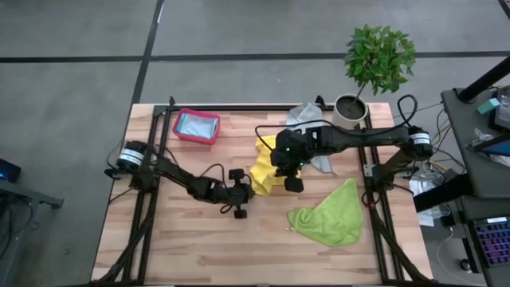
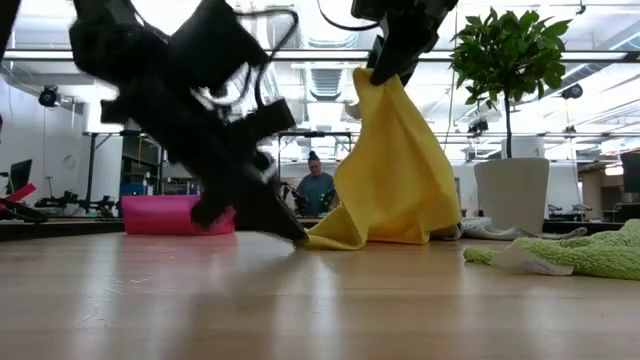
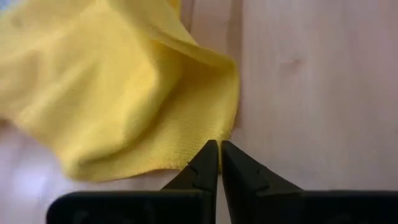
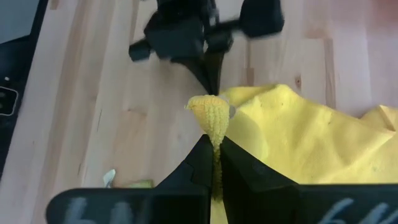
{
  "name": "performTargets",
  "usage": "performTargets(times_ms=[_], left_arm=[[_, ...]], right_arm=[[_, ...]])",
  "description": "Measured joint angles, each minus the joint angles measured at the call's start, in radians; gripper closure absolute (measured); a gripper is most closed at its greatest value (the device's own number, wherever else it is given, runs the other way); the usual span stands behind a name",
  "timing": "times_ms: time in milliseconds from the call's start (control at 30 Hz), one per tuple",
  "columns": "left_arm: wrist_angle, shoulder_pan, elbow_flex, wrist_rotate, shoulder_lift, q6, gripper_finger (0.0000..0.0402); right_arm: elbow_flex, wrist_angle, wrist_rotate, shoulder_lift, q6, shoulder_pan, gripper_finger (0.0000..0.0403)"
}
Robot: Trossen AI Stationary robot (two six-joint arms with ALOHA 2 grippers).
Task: Fold microfiber towels
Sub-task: Fold the yellow microfiber cloth
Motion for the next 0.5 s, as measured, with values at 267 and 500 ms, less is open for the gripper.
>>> performTargets(times_ms=[267,500], left_arm=[[-0.252,-0.031,0.002,-0.027,-0.439,0.090,0.0401],[-0.329,-0.053,0.003,-0.130,-0.769,0.240,0.0401]], right_arm=[[0.032,-0.044,-0.008,-0.088,-0.018,0.000,0.0394],[0.033,0.034,-0.003,-0.193,0.014,-0.001,0.0394]])
